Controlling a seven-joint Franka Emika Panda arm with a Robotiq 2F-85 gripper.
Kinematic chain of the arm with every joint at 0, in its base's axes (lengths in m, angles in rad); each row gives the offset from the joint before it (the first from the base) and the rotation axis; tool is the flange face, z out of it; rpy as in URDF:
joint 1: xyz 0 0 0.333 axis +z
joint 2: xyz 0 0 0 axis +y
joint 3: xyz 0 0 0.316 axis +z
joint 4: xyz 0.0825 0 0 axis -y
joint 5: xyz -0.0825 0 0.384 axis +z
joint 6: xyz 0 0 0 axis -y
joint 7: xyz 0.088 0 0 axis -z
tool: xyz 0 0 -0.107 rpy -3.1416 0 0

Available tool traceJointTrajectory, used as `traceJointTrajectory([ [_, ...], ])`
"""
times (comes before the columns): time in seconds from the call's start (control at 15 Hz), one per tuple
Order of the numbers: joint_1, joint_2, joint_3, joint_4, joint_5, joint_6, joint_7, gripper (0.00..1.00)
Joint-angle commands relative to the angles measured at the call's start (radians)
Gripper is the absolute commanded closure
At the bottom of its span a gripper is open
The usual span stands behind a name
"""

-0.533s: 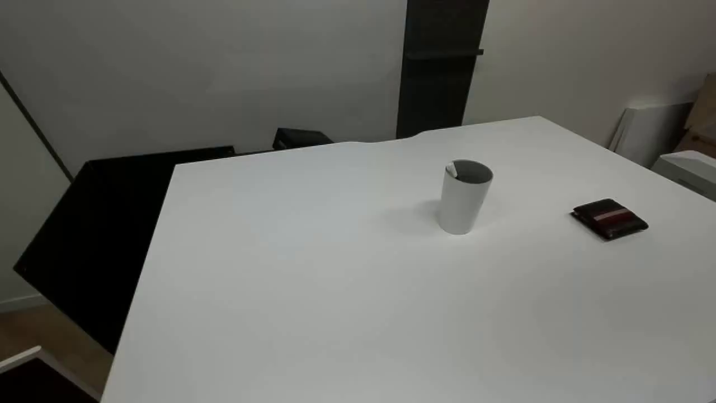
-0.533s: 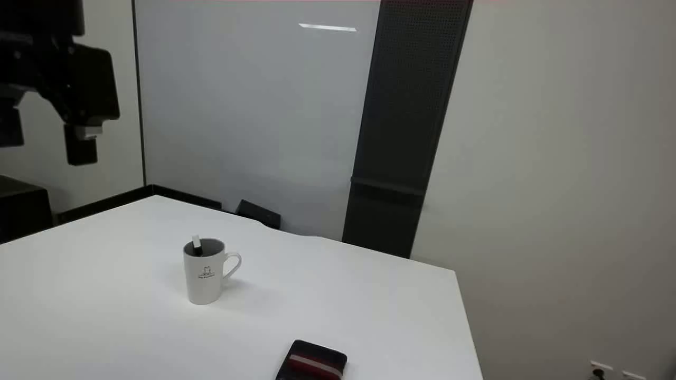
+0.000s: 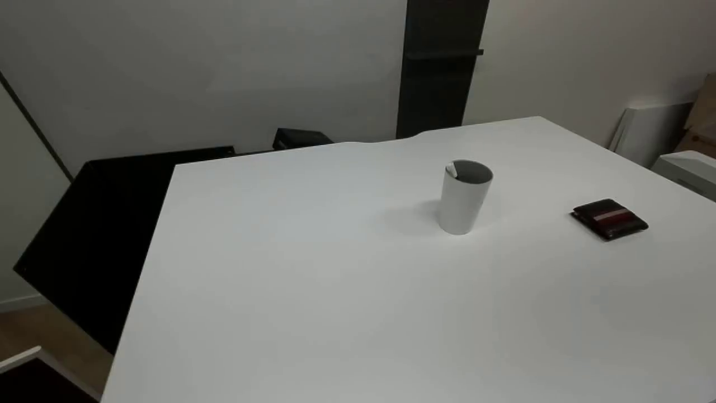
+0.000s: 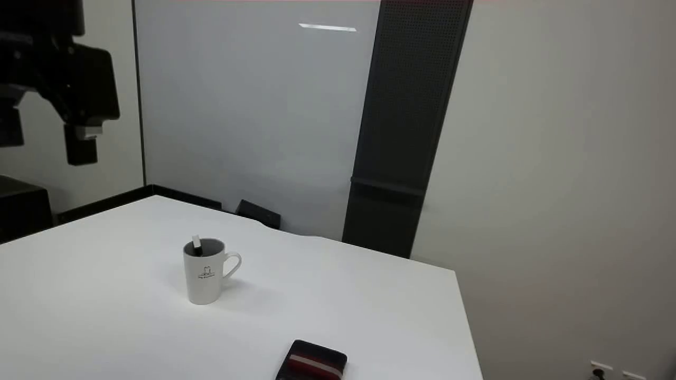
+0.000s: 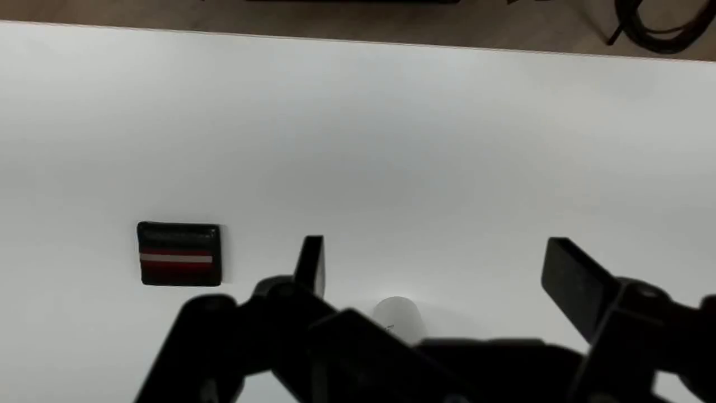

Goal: Pick up the pen from the mug cup and put it on the table

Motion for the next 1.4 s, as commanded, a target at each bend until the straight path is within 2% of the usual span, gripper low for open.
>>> traceJointTrajectory([
  [0.0, -0.004, 0.0, 0.003, 0.002, 0.002, -0.002, -0.002, 0.0],
  [0.67, -0.004, 0.0, 0.003, 0.002, 0.002, -0.002, -0.002, 0.0],
  [0.8, -0.016, 0.01, 0.01, 0.009, -0.028, 0.009, 0.007, 0.0],
  [1.33, -0.066, 0.244, -0.016, 0.171, -0.173, 0.006, -0.031, 0.0],
])
